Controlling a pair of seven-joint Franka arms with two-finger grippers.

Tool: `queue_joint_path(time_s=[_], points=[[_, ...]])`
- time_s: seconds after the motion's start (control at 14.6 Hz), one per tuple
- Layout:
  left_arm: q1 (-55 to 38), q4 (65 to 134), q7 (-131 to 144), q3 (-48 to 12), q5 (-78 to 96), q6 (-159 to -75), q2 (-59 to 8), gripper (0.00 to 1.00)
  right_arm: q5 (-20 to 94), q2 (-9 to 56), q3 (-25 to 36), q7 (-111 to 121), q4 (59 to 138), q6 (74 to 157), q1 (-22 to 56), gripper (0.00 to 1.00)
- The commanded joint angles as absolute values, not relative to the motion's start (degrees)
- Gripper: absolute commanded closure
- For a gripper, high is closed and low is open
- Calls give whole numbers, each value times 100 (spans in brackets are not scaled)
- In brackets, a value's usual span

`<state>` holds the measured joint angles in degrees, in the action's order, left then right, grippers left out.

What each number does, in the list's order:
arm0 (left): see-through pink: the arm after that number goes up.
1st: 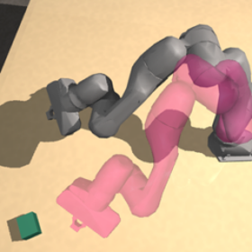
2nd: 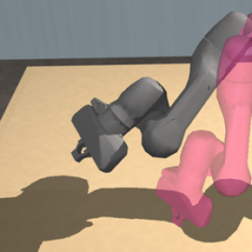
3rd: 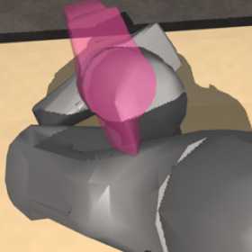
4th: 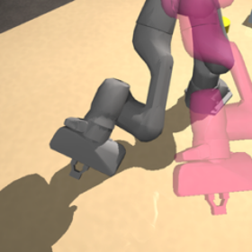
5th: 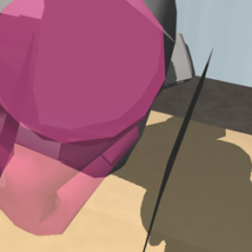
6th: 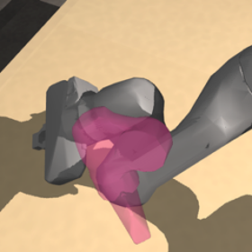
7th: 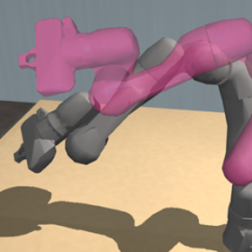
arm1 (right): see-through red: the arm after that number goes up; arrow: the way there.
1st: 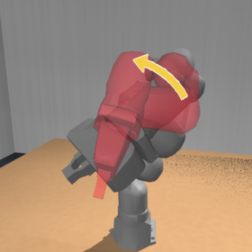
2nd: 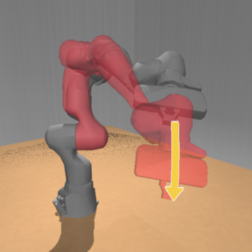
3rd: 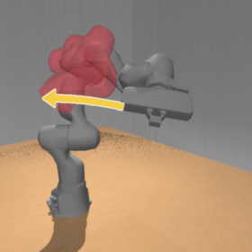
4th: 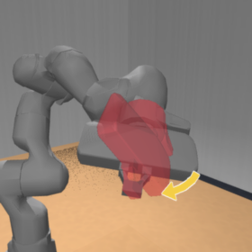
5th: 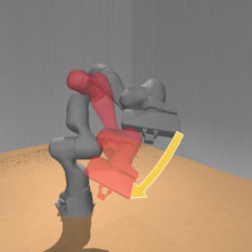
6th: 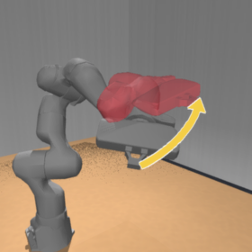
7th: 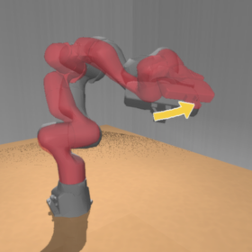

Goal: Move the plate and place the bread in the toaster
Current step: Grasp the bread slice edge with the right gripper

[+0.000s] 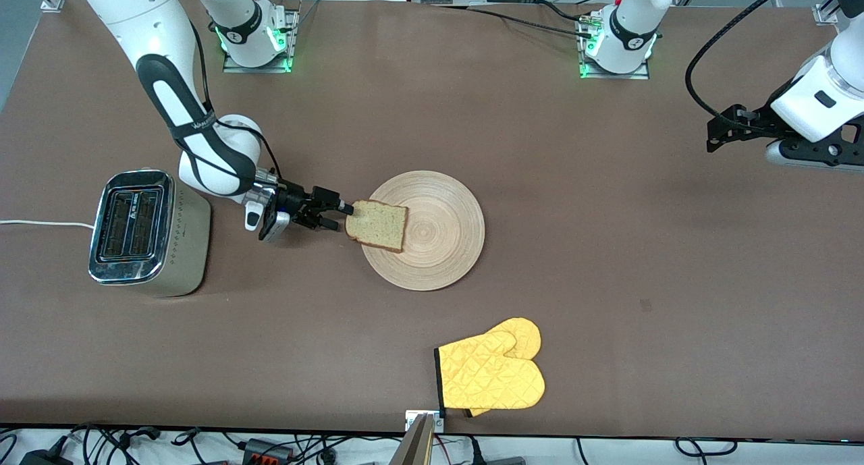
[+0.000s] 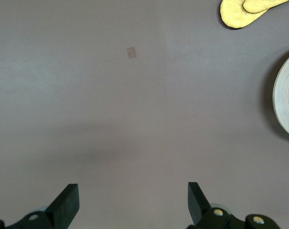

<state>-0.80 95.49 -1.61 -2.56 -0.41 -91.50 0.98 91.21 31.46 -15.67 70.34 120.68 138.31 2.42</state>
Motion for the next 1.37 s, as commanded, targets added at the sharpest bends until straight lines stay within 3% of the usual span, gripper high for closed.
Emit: queue_joint_path(time_s=[0.0,0.14,0.2,0.34,0.82,1.02,1.3], points=[[-123,9378,-105,-272,-176,-9053,18,0,9351,3393,-1600,7392,11821,13939,237,0],[-123,9387,-105,-272,-176,-9053,18,0,9352,3410,-1600,7374,11804,13939,237,0],[-123,9378,-105,-272,-176,-9053,18,0,9352,3410,-1600,7339,11804,13931,237,13],[-123,9387,-105,-272,-176,-9053,18,0,9360,3410,-1600,7330,11804,13931,237,19],[-123,9378,-105,-281,-176,-9053,18,0,9571,3437,-1600,7093,11804,13808,255,20],[-123,9387,-105,-281,-176,-9053,18,0,9563,3437,-1600,7093,11795,13834,290,44],[-123,9378,-105,-281,-184,-9053,18,0,9571,3428,-1600,6979,11777,13834,299,58]])
